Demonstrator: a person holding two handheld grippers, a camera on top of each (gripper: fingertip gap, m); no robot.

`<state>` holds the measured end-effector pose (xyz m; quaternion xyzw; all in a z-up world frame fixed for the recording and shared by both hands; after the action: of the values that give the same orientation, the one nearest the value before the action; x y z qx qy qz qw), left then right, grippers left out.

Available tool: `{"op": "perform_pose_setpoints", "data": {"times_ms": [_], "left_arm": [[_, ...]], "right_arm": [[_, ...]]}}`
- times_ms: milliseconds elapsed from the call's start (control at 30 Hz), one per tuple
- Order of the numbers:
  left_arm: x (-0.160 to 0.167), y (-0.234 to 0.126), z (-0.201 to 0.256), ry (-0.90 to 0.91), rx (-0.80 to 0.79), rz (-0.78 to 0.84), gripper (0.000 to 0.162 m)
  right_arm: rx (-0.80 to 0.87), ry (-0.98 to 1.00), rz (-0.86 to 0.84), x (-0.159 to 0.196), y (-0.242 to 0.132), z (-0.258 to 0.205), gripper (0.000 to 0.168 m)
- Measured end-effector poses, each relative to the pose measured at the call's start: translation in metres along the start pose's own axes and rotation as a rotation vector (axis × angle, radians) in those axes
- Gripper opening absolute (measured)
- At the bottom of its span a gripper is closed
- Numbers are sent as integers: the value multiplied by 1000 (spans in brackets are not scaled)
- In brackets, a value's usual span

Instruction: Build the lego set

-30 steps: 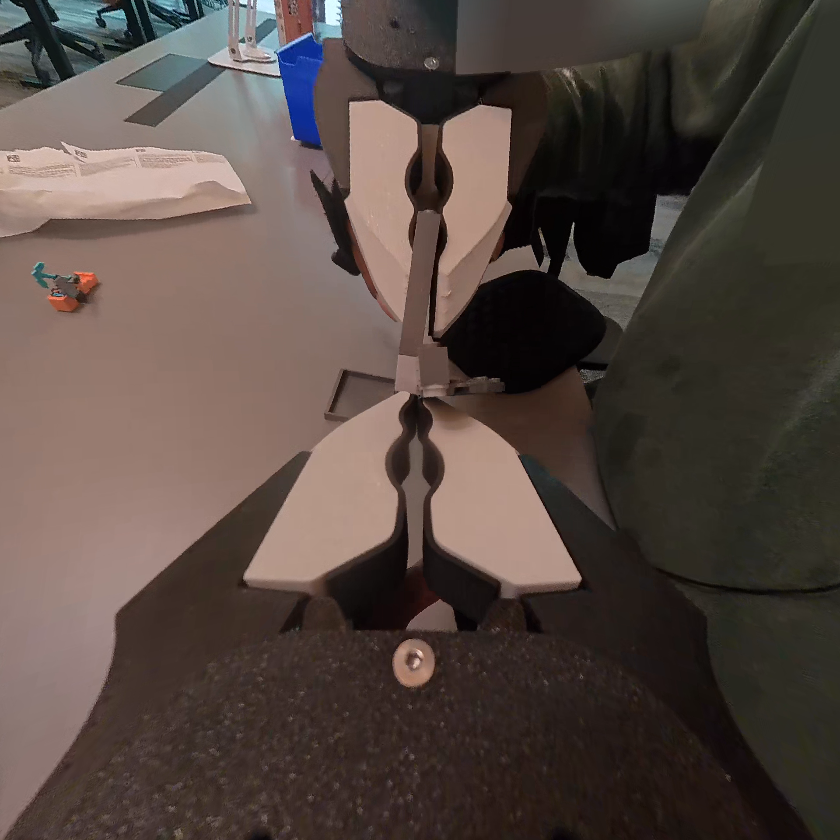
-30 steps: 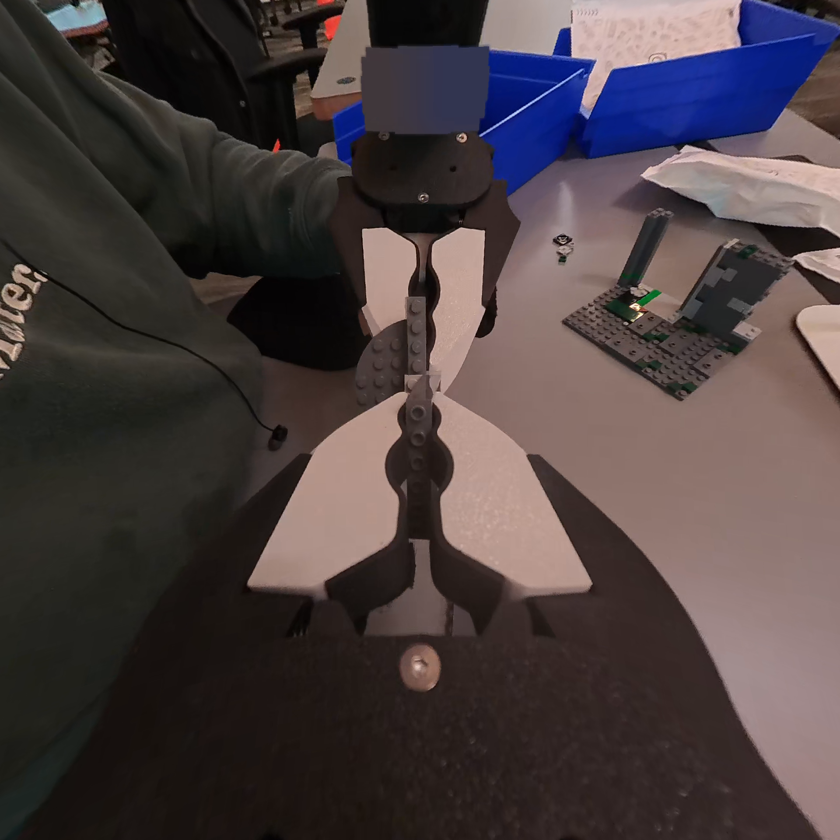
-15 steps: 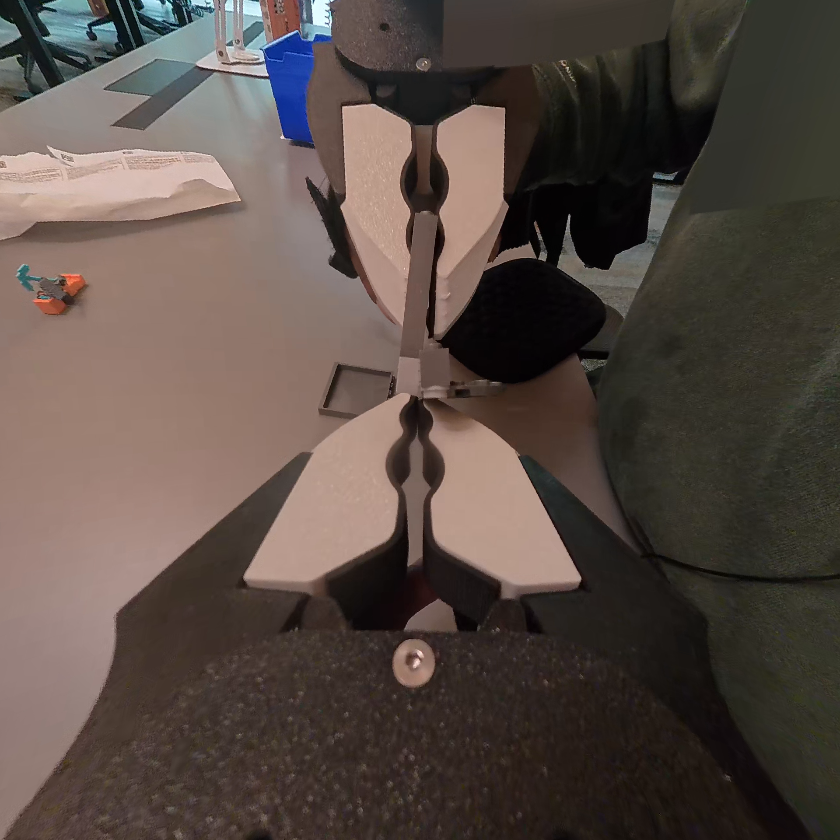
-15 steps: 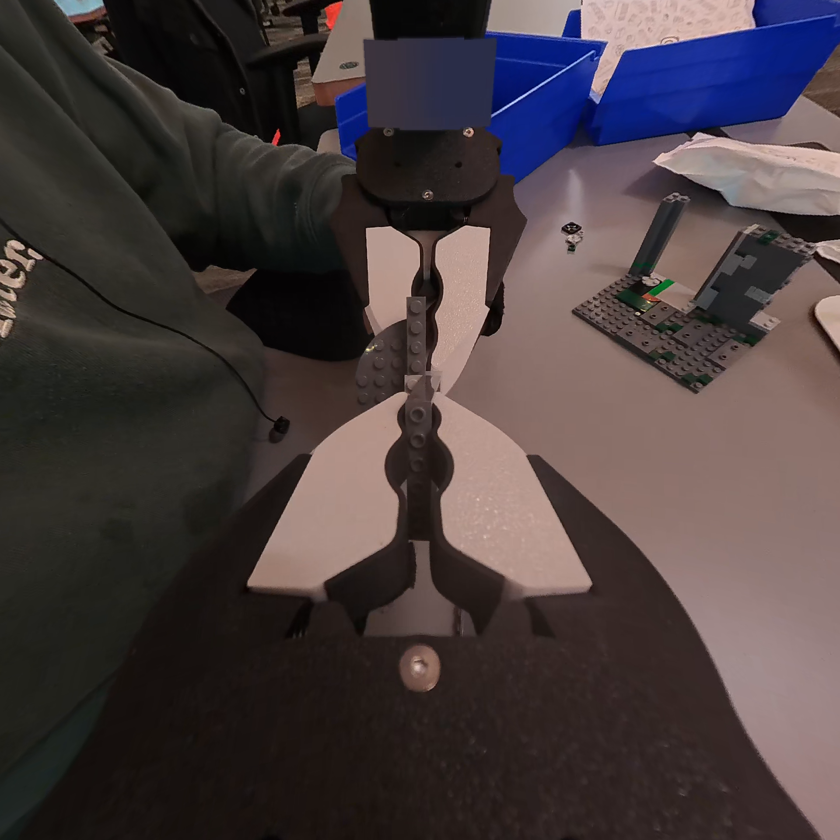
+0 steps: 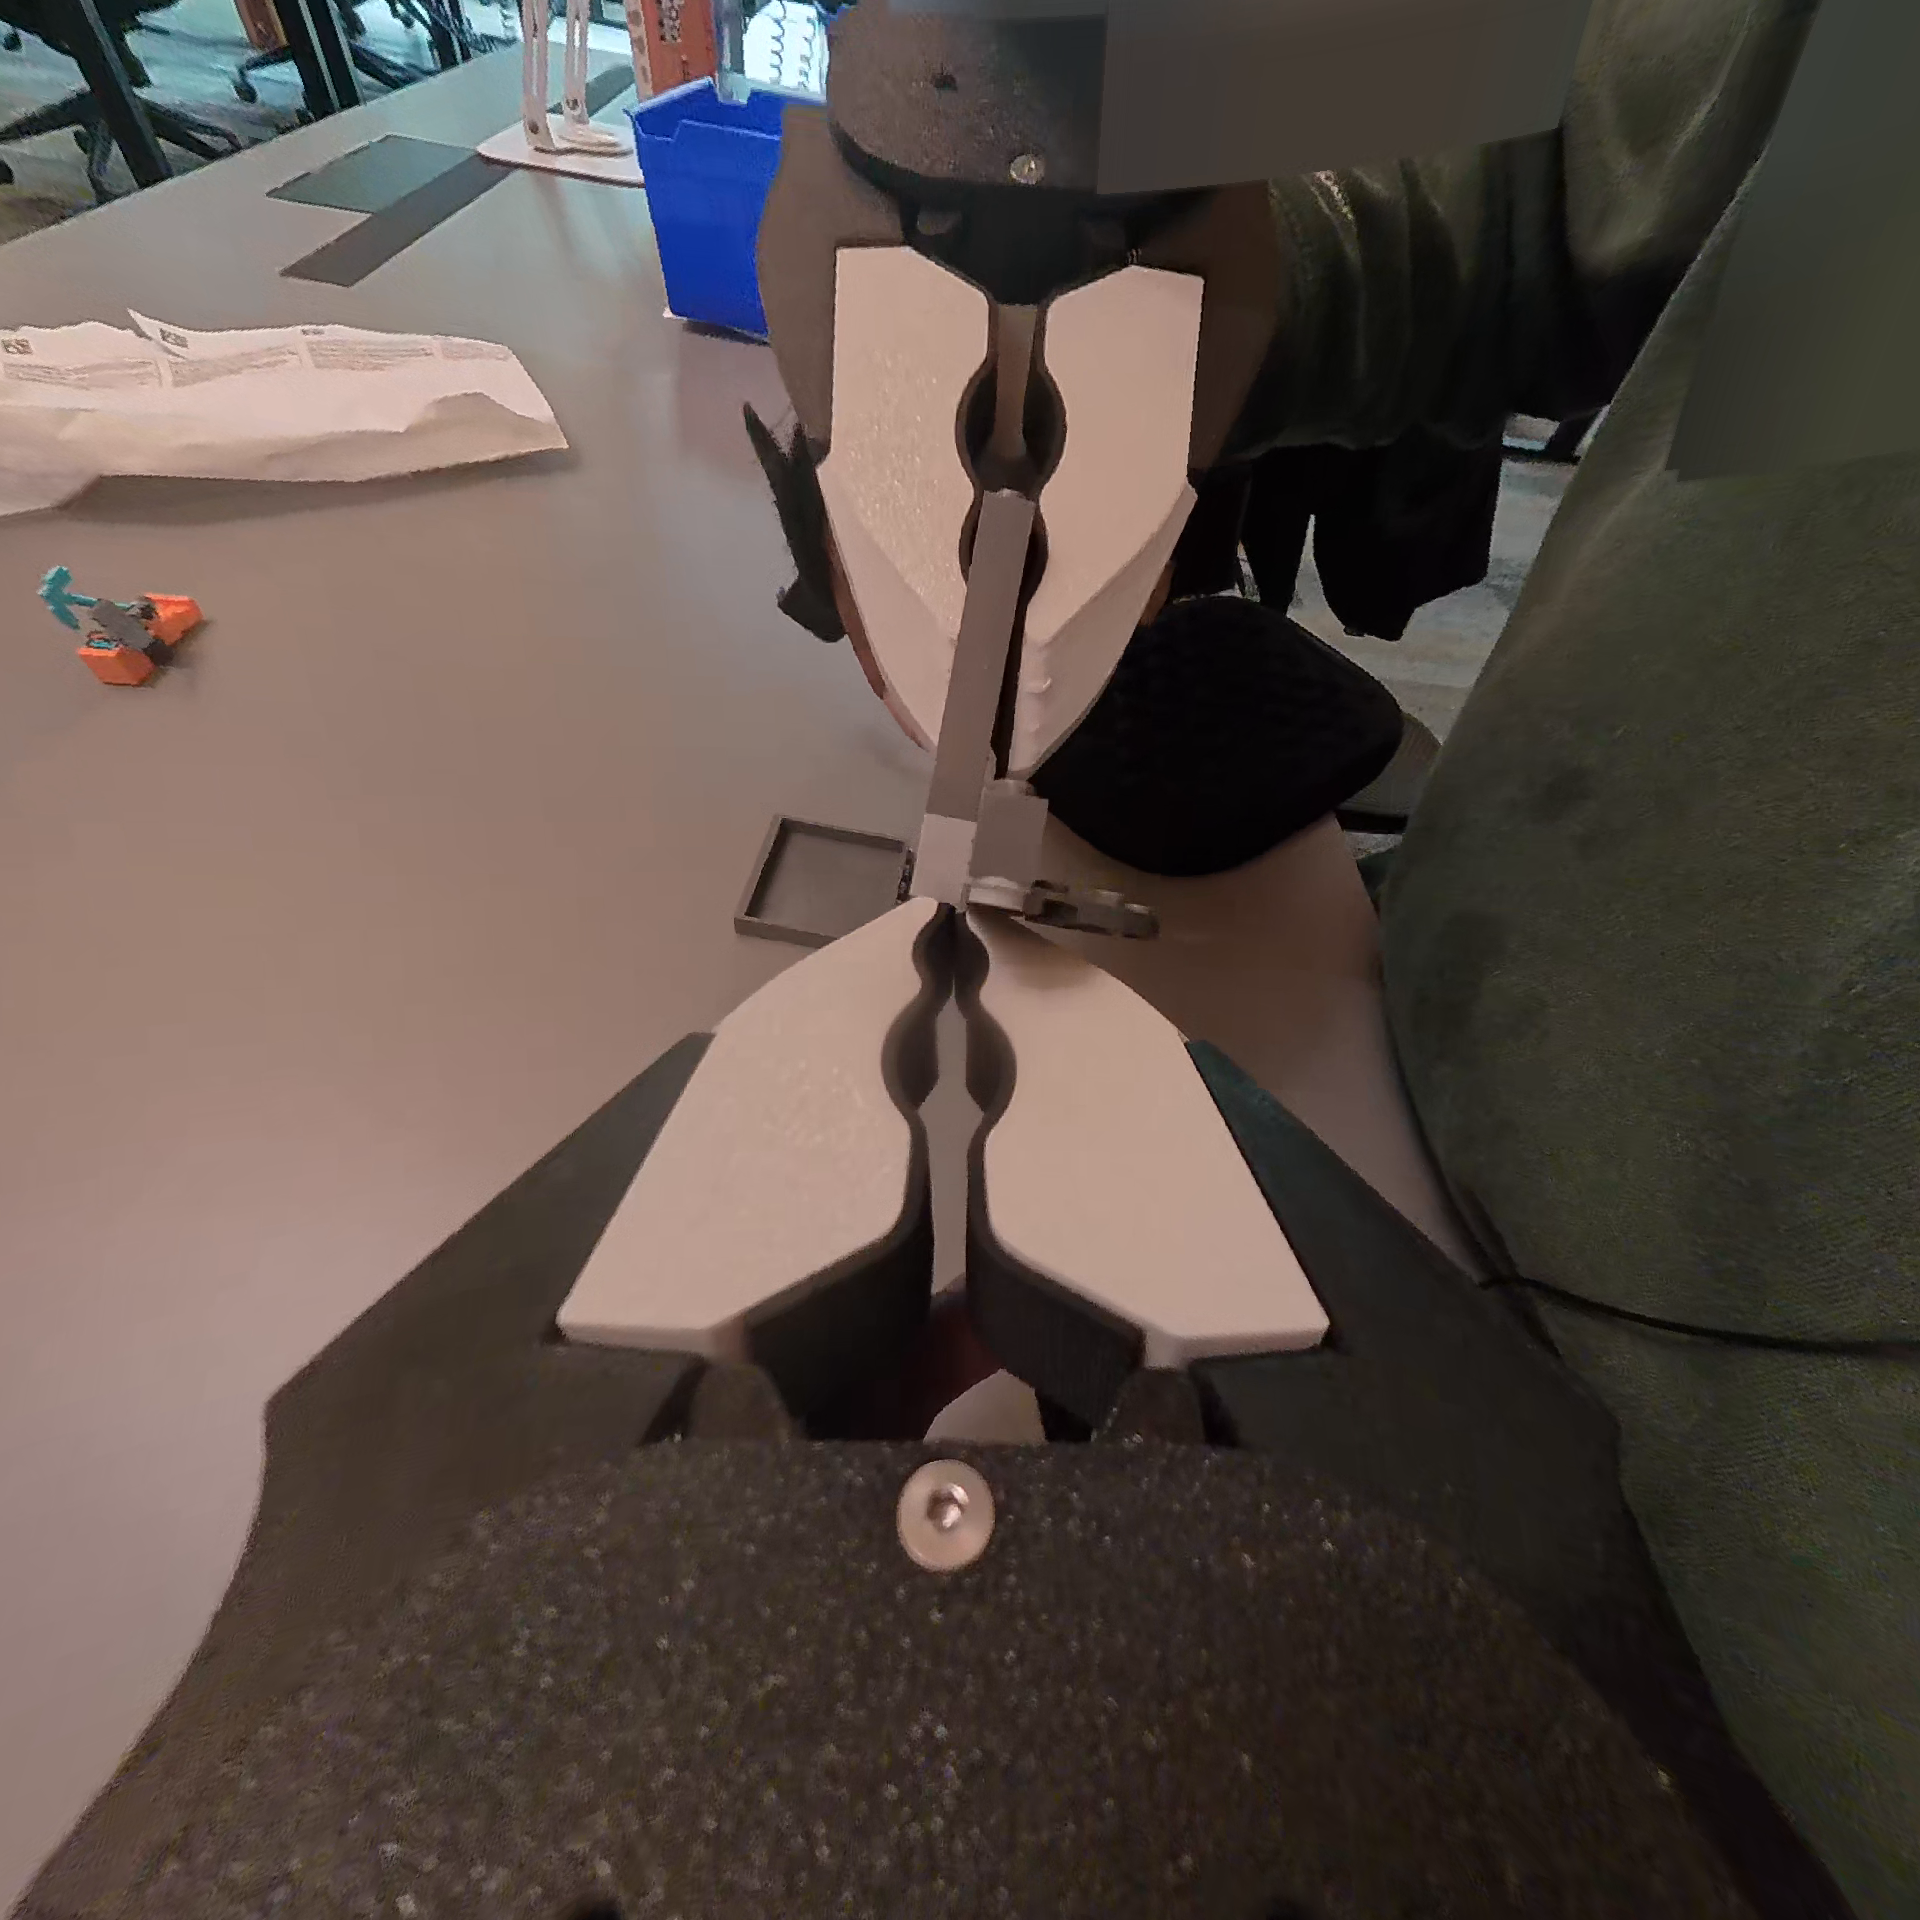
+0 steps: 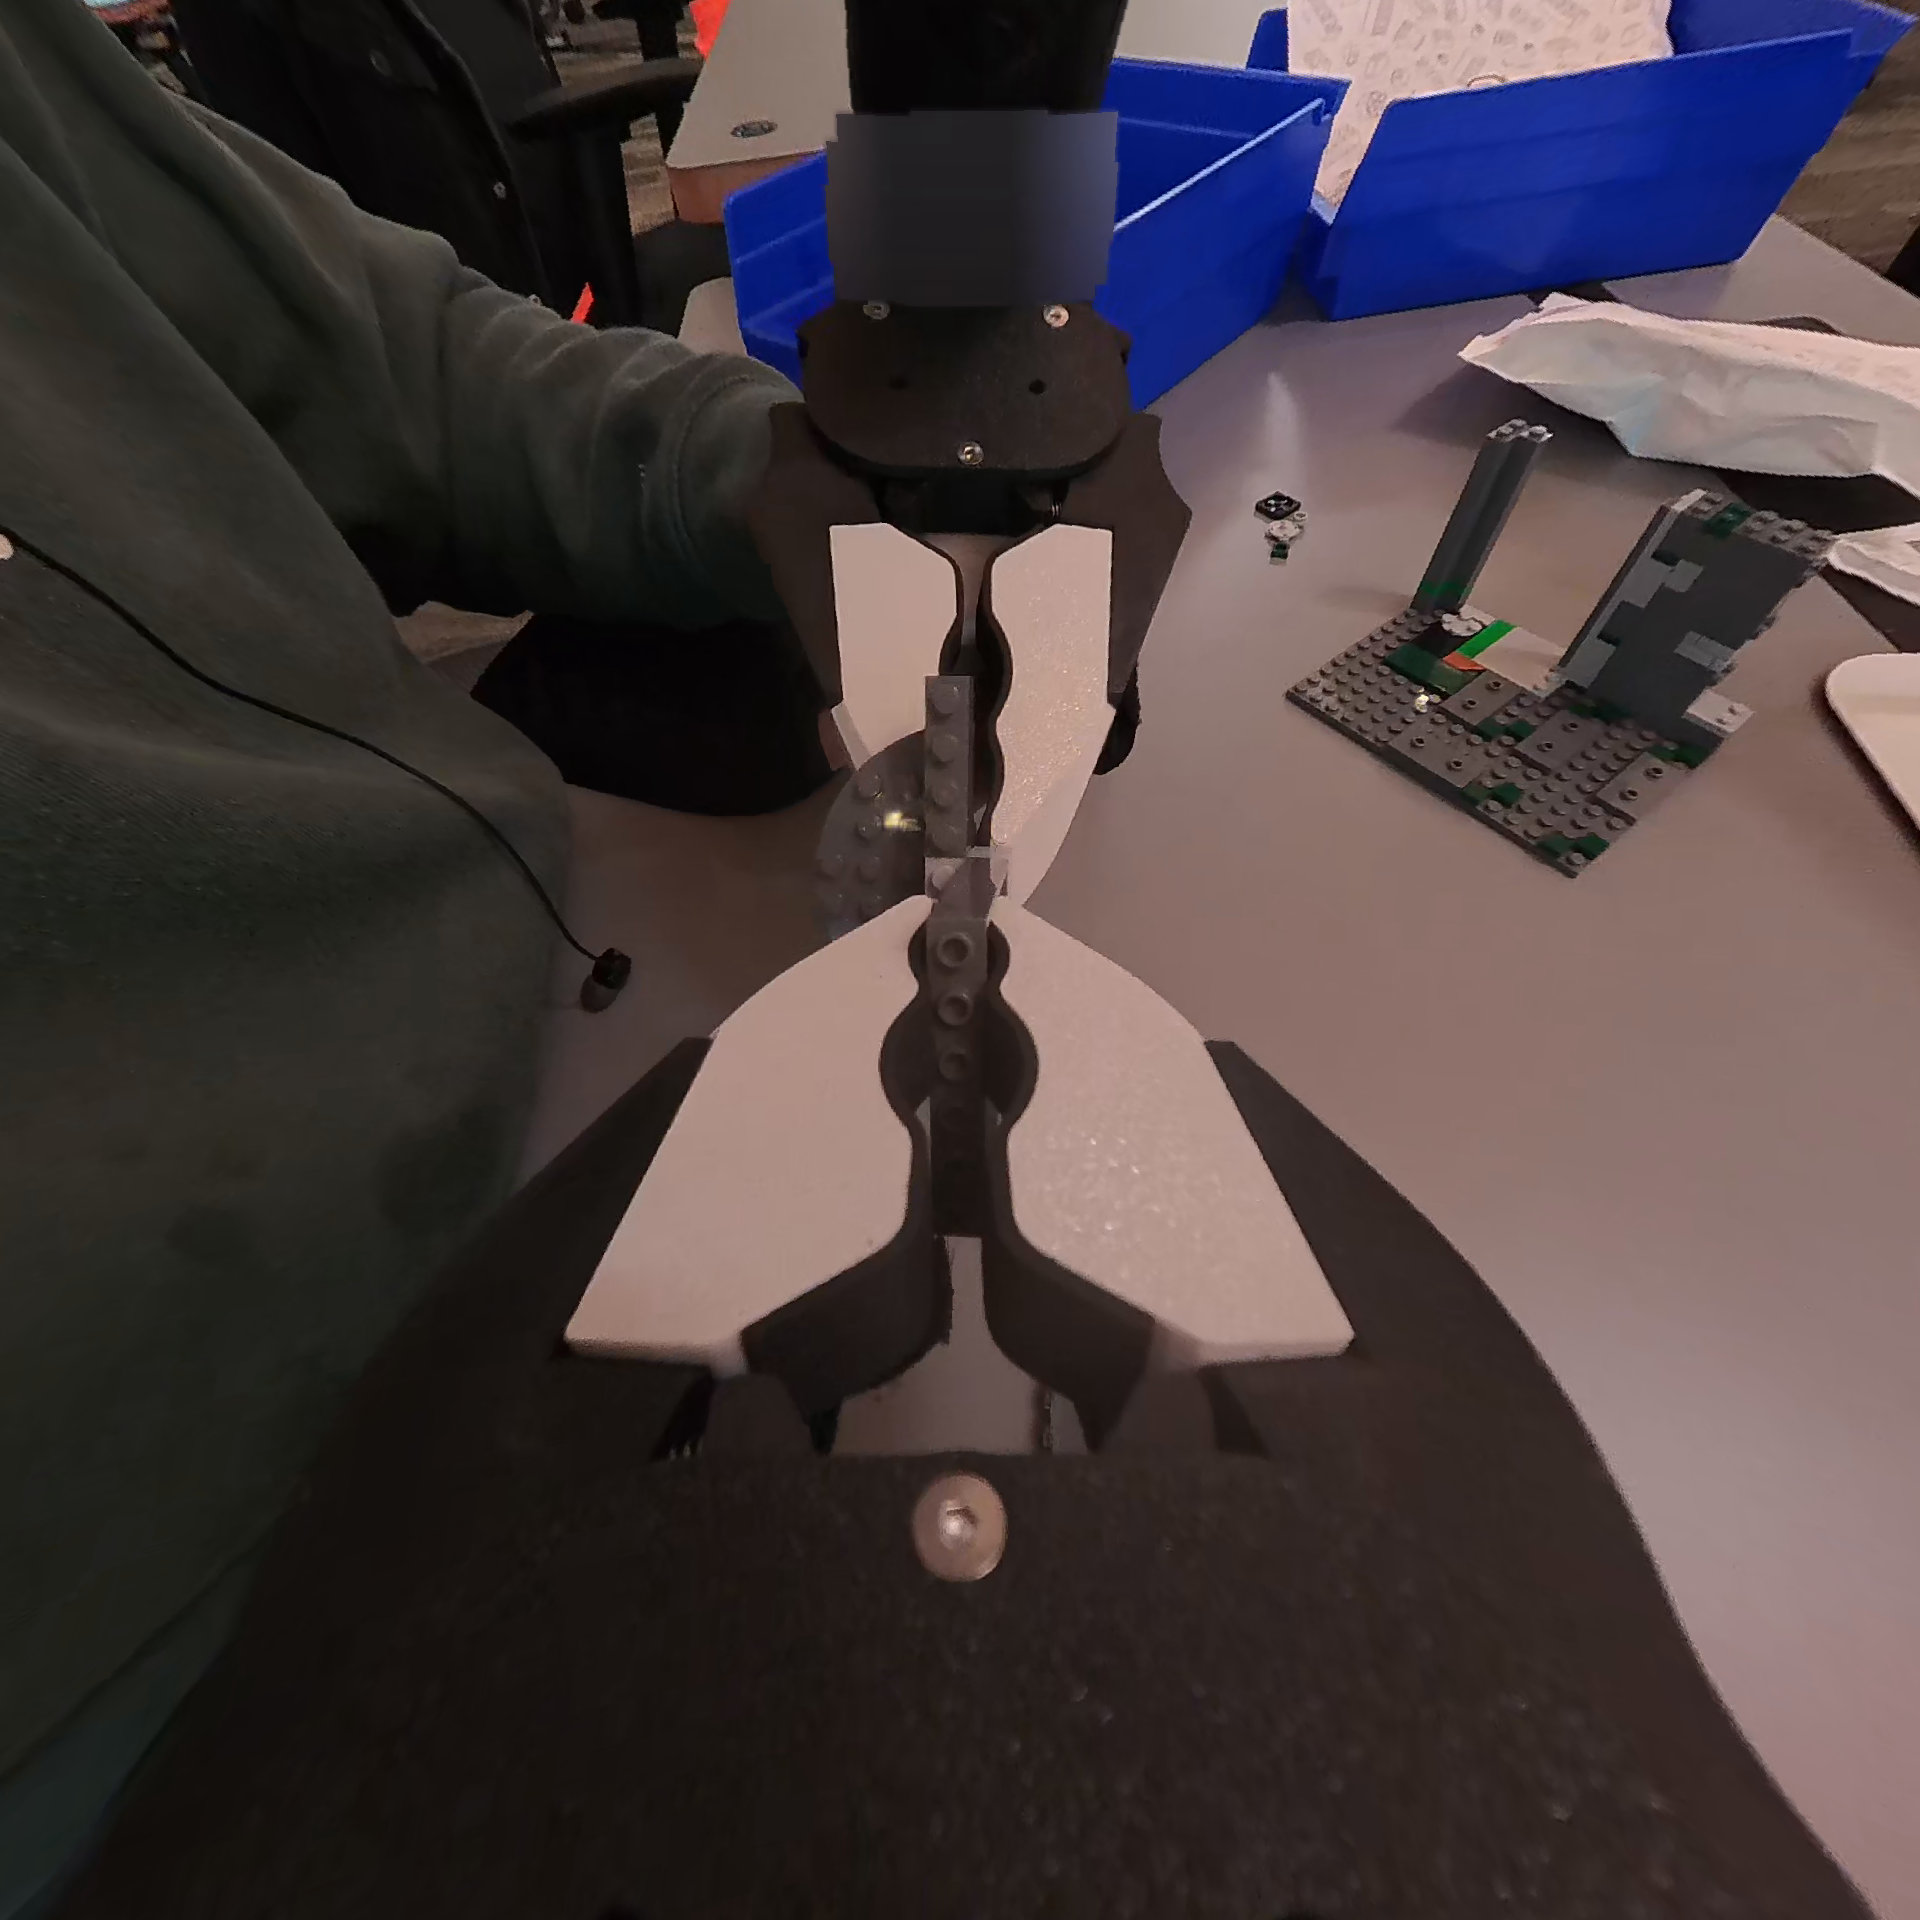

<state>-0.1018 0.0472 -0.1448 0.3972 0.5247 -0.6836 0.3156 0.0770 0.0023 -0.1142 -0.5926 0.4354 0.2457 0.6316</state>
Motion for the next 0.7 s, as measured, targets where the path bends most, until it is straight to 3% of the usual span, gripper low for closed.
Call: {"op": "perform_pose_setpoints", "data": {"times_ms": [700], "left_arm": [[-1, -11, -7, -41, -53, 87, 0]], "right_arm": [[-10, 79, 32, -10, -7, 20, 3]]}}
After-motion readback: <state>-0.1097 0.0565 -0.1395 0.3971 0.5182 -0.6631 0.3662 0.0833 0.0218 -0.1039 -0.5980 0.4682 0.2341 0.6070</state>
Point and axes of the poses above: each gripper's, where its closed fingertips meet, y out along the fingers, x out of its underside, z = x × y across the jaws, the point moved 10 cm from there along -y, back along the fingers, and after that the axes turned 8 degrees about -z, right-handed, at the moved point
